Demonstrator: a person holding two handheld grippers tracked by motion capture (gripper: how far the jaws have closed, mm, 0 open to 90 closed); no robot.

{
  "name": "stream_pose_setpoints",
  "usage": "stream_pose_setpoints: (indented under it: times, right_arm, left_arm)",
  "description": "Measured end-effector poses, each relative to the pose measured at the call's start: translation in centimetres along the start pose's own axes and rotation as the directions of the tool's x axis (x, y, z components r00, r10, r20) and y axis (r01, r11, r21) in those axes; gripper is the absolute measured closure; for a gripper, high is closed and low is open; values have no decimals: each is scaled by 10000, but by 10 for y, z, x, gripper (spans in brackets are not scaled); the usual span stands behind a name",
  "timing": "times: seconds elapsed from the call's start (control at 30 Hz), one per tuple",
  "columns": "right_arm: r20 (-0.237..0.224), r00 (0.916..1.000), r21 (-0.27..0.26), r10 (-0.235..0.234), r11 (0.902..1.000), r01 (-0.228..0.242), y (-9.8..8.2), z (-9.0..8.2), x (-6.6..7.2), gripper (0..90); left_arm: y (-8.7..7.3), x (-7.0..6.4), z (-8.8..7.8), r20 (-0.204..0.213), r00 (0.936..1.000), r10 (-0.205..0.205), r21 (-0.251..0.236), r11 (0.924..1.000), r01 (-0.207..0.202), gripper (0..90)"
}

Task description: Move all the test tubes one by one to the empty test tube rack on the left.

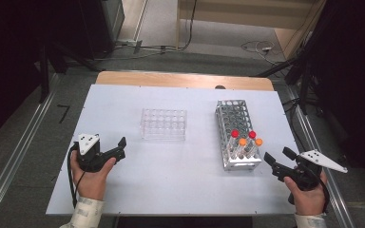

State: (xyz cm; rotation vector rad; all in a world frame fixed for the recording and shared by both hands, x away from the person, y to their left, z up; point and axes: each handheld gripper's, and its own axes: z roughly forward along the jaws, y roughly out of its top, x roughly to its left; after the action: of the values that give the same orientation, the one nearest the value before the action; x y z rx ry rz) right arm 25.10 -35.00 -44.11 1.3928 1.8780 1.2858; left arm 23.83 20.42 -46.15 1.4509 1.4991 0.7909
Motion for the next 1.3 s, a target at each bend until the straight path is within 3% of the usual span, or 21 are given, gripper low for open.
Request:
stream_pose_setpoints:
  times: [0.5, 0.87, 1.3]
  right_arm:
    - [-356, 9987, -3, -361, 9993, 361, -6, 3, 19, 231]
    - [-954, 9934, 99, -644, 9978, 656, -11, 10, 34, 407]
    - [-1157, 9901, 255, -789, 9963, 824, -13, 18, 38, 600]
  left_arm:
    - [-2, -2, 2, 61, 10000, 40, 63, 10000, -40, 89]
    - [-4, -6, 2, 162, 9998, 98, 105, 9999, -100, 90]
    - [-5, -6, 3, 138, 9999, 97, 143, 9998, -99, 90]
